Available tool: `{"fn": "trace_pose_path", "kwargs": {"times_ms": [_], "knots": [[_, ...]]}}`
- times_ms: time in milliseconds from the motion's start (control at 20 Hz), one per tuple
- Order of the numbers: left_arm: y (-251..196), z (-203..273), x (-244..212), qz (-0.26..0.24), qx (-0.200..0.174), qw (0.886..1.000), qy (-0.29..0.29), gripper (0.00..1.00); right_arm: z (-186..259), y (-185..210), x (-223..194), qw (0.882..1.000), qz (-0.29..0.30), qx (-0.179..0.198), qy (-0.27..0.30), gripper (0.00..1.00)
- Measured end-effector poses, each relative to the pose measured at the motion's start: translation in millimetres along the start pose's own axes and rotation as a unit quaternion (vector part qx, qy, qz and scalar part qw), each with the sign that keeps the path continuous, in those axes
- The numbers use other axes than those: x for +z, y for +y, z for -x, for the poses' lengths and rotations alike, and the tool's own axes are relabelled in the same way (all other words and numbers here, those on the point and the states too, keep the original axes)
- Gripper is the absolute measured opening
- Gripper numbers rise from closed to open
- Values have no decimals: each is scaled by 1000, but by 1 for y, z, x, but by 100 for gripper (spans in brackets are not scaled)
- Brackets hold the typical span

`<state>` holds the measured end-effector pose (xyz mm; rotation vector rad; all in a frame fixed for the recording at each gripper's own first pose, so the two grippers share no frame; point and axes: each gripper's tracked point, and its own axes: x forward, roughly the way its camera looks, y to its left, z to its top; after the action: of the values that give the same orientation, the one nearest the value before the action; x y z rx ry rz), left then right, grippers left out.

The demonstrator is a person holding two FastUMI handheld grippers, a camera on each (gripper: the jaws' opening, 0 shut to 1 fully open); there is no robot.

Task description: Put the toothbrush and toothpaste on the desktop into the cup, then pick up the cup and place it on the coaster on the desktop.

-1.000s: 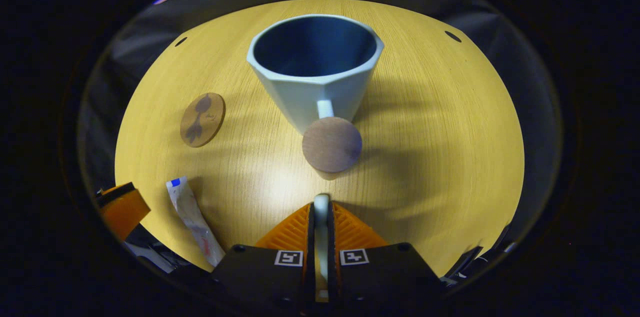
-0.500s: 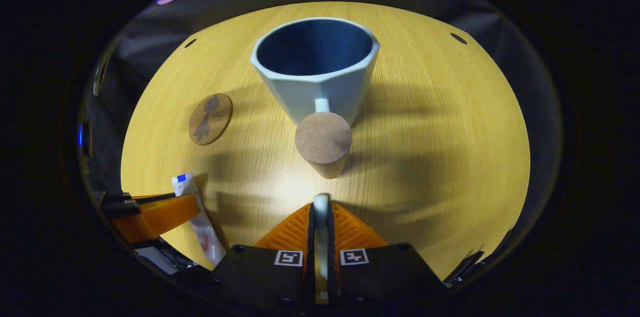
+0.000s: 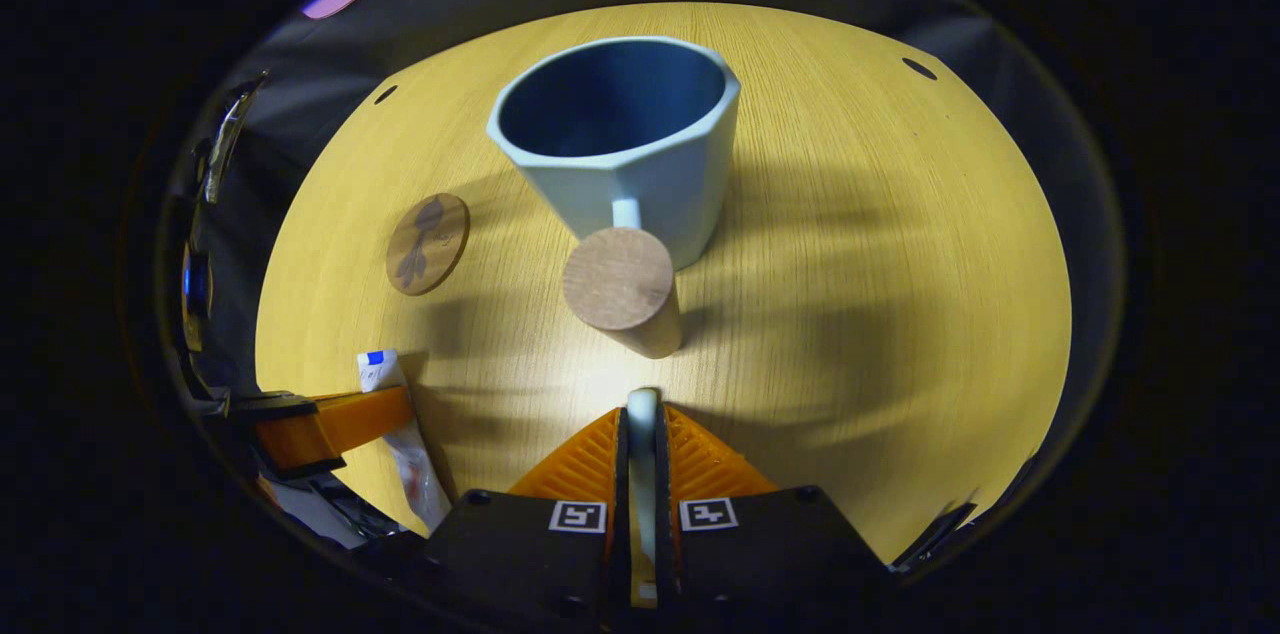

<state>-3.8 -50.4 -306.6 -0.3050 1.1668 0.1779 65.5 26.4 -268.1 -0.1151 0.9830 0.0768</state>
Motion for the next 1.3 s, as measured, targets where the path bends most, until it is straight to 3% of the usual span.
{"fn": "trace_pose_path", "kwargs": {"times_ms": [300,450,650,850,1050,1150,1300], "knots": [[-14,6,4,26,-79,996,-21,2,1,1,2,999,-13,23,-24,10],[-11,16,15,19,-90,994,-58,2,7,-9,-2,998,-21,23,-49,10],[-17,47,31,9,-120,987,-109,2,44,-19,9,990,-52,30,-129,8],[-22,80,58,-9,-154,974,-167,2,106,-34,41,964,-89,33,-247,9],[-30,105,84,-35,-181,955,-234,2,176,-40,83,928,-120,63,-347,9],[-39,122,104,-58,-196,938,-279,2,207,-46,102,911,-119,68,-389,9],[-58,149,135,-101,-220,902,-358,2,249,-41,138,879,-114,83,-455,9]]}}
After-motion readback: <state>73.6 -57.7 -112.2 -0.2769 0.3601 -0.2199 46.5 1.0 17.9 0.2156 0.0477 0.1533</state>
